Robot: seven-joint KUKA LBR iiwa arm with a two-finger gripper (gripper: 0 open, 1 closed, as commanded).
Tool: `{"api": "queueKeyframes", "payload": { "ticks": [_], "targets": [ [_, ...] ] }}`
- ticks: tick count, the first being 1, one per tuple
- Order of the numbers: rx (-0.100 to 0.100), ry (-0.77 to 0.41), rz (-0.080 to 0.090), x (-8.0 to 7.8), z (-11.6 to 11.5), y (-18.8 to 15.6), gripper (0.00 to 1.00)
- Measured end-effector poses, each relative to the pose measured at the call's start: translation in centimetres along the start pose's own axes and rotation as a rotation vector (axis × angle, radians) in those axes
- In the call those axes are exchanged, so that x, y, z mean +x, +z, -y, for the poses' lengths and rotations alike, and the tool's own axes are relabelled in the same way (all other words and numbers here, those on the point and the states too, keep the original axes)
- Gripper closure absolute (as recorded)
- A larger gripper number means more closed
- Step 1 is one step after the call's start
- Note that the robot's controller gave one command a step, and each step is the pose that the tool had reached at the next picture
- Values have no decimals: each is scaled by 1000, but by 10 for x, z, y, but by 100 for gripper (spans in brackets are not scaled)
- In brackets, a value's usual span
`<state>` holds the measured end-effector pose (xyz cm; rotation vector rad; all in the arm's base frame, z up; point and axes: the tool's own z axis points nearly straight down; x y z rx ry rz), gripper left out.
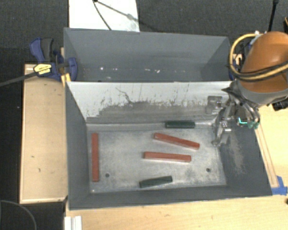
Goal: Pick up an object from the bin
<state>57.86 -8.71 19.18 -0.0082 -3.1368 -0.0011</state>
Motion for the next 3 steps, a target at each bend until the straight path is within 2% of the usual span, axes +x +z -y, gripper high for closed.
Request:
{"api": "queueKeyframes", "payload": {
  "ticks": [1, 2, 3],
  "targets": [
    [0, -63, 4, 0, -31, 125, 0],
    [1, -61, 8, -2, -30, 121, 100],
    [3, -91, 18, 7, -44, -97, 100]
  ]
}}
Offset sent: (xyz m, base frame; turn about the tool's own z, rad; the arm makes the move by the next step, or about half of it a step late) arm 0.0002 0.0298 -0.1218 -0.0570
